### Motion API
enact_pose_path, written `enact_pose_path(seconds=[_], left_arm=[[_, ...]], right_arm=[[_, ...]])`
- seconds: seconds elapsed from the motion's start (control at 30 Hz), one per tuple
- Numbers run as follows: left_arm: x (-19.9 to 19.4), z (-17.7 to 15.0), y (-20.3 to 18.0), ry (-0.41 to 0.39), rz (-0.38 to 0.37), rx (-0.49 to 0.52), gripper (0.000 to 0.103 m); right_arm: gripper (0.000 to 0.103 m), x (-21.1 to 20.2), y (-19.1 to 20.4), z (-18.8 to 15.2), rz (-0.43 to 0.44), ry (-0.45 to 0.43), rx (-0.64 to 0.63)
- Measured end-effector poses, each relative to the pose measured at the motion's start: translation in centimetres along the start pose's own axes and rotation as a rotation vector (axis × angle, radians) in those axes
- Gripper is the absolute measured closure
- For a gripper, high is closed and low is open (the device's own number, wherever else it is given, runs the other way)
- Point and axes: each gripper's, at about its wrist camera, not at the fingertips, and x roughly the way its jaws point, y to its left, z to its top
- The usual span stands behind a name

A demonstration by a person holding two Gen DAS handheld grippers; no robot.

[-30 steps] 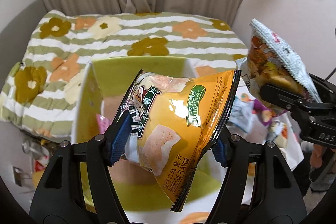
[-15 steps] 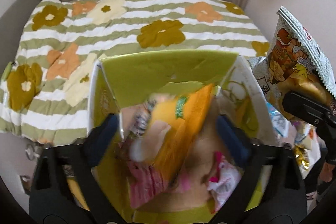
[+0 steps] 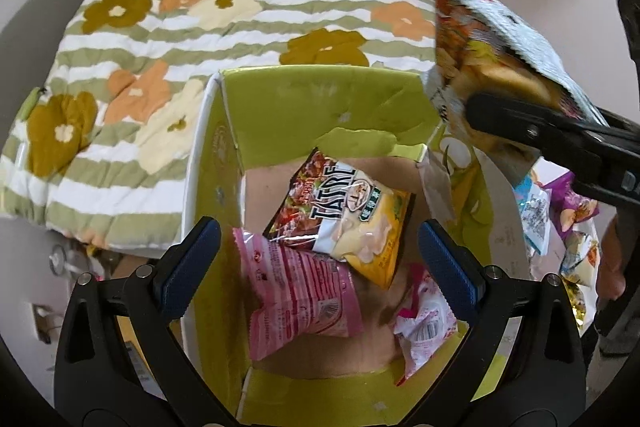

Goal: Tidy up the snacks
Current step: 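Lower both bags into the green box and open both tools, then move both tools back over the remaining snacks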

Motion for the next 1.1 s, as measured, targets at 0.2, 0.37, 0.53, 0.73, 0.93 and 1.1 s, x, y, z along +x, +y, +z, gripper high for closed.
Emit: enact_pose_path(seconds=[0.2, 0.37, 0.53, 0.73, 0.93, 1.1], left_arm=[[0.1, -0.1, 0.1, 0.000, 0.031, -0.009, 0.005], [0.3, -1.2, 0.4, 0.016, 0.041, -0.031, 0.005], [0.1, -2.5, 0.2, 0.031, 0.037, -0.039, 0.005], [-1.5, -3.2, 0.3, 0.007, 0.039, -0.039, 0.005], [-3.9, -3.4, 0.4, -0.034, 0.049, -0.024, 0.005], [-6.2, -3.7, -0.2, -0.070, 0.054, 0.000, 0.005]], right_arm=[[0.038, 1.9, 0.0, 0.4, -0.008, 0.010, -0.015], [0.002, 1.9, 0.0, 0.2, 0.001, -0.042, -0.015], [0.002, 1.4, 0.3, -0.8, 0.001, -0.040, -0.026], [0.002, 0.2, 1.2, -1.8, -0.017, -0.035, -0.048], [0.002, -2.1, 2.0, -2.1, -0.049, -0.068, -0.035], [0.002, -4.3, 2.5, -2.7, -0.071, -0.099, -0.019]])
